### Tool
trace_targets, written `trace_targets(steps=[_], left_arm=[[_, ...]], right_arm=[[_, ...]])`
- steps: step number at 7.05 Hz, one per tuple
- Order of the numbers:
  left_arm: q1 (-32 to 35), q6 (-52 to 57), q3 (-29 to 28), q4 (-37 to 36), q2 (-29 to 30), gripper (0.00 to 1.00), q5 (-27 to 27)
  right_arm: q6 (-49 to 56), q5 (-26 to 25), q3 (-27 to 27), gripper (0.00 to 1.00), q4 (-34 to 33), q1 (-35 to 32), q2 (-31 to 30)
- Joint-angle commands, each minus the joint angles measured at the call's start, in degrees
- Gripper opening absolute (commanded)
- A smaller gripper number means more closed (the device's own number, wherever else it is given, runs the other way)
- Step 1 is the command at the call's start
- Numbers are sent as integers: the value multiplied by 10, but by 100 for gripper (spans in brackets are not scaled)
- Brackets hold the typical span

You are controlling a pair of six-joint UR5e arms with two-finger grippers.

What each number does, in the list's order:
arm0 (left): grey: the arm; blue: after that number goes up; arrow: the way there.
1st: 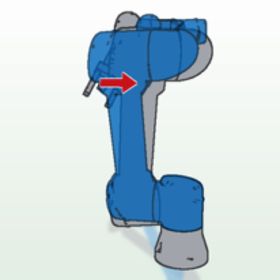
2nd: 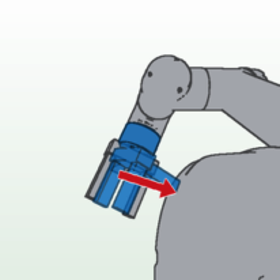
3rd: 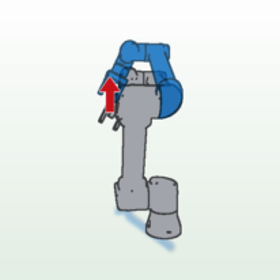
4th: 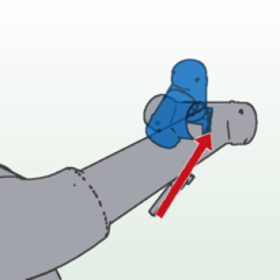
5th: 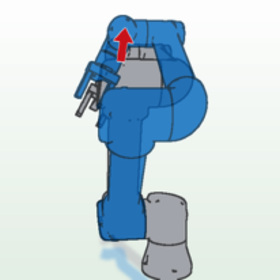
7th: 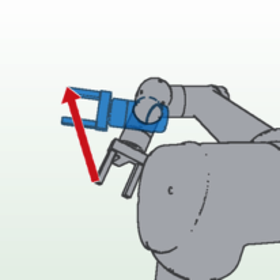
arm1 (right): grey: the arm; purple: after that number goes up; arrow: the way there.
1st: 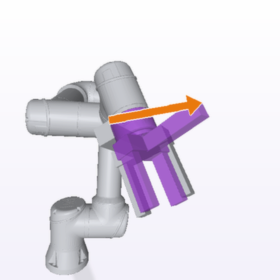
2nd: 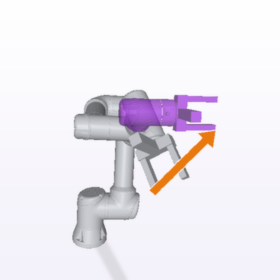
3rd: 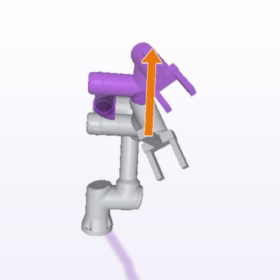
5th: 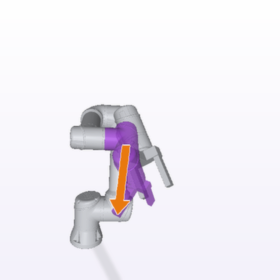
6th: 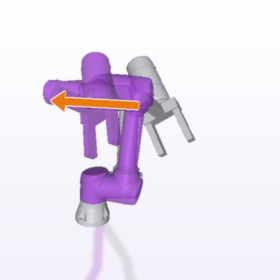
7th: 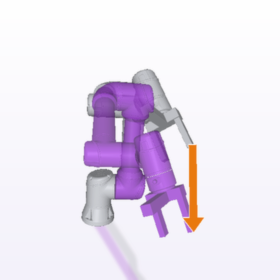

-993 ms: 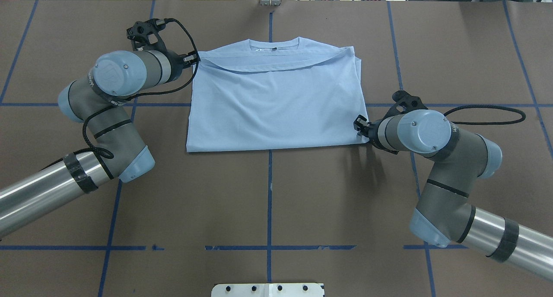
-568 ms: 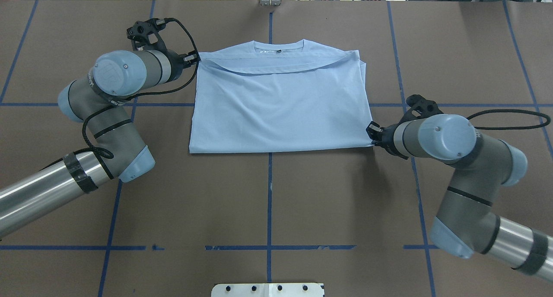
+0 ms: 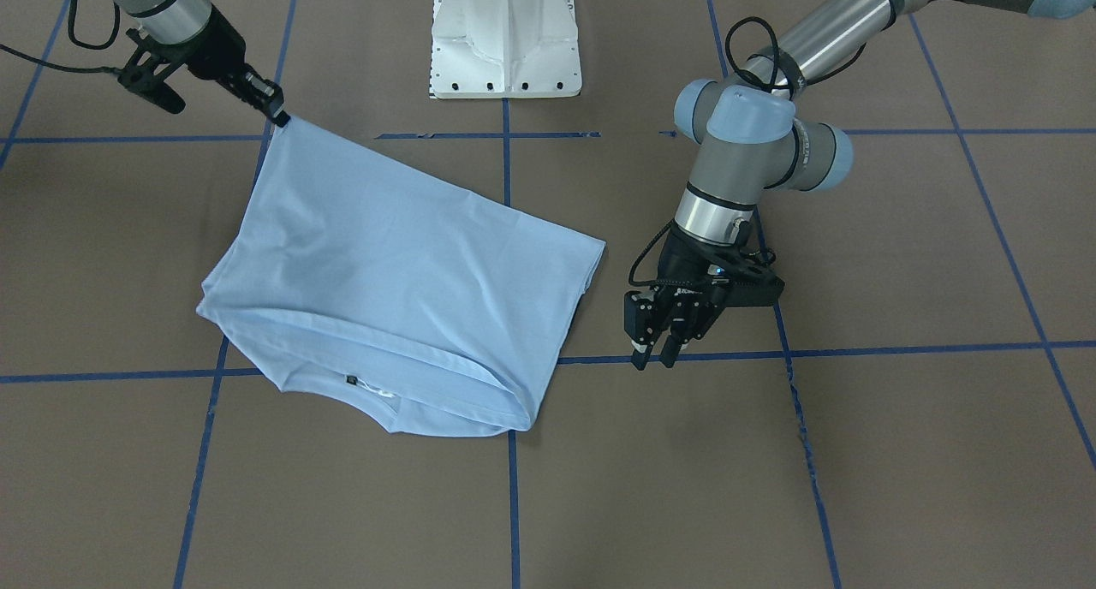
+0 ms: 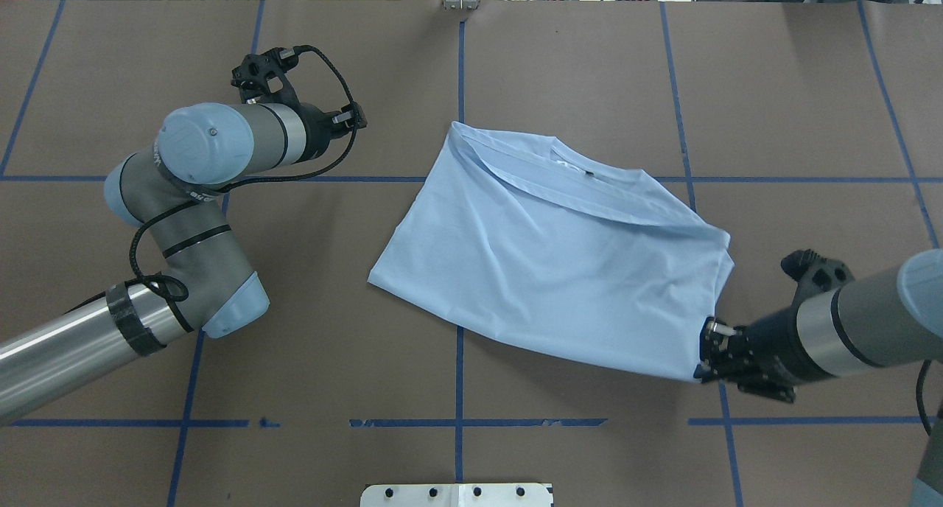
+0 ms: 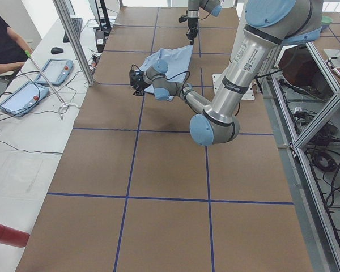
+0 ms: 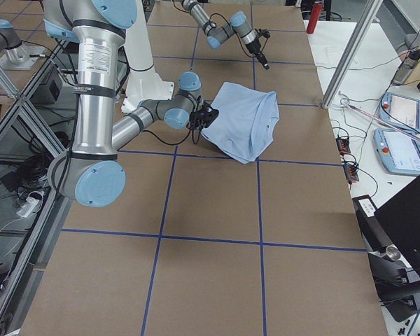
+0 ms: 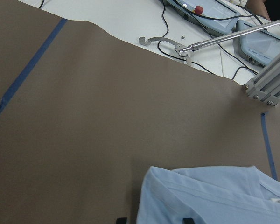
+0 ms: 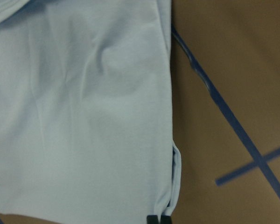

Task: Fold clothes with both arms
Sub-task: 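Drag the shirt with the right gripper, rotating it toward the robot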

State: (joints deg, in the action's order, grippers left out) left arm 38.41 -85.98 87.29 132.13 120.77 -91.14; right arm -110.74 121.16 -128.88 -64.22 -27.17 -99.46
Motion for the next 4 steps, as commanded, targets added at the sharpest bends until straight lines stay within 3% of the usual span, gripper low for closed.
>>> trace_targets(steps=[1,2,3,4], left_arm=[[-30,-64,124,-68,-39,53,-58],[-72,-114,157,-115,-47,55,-66],[-118,-150,153,-139,-48,58,-63],[-158,-170,147,-142,-49,58,-62]], right_arm=[[-27,70,-23,0,-1,127,-14],[-28,66,-23,0,-1,152,-14],[-29,62,-22,0,-1,161,-14],[-29,61,-20,7,-5,164,-14]])
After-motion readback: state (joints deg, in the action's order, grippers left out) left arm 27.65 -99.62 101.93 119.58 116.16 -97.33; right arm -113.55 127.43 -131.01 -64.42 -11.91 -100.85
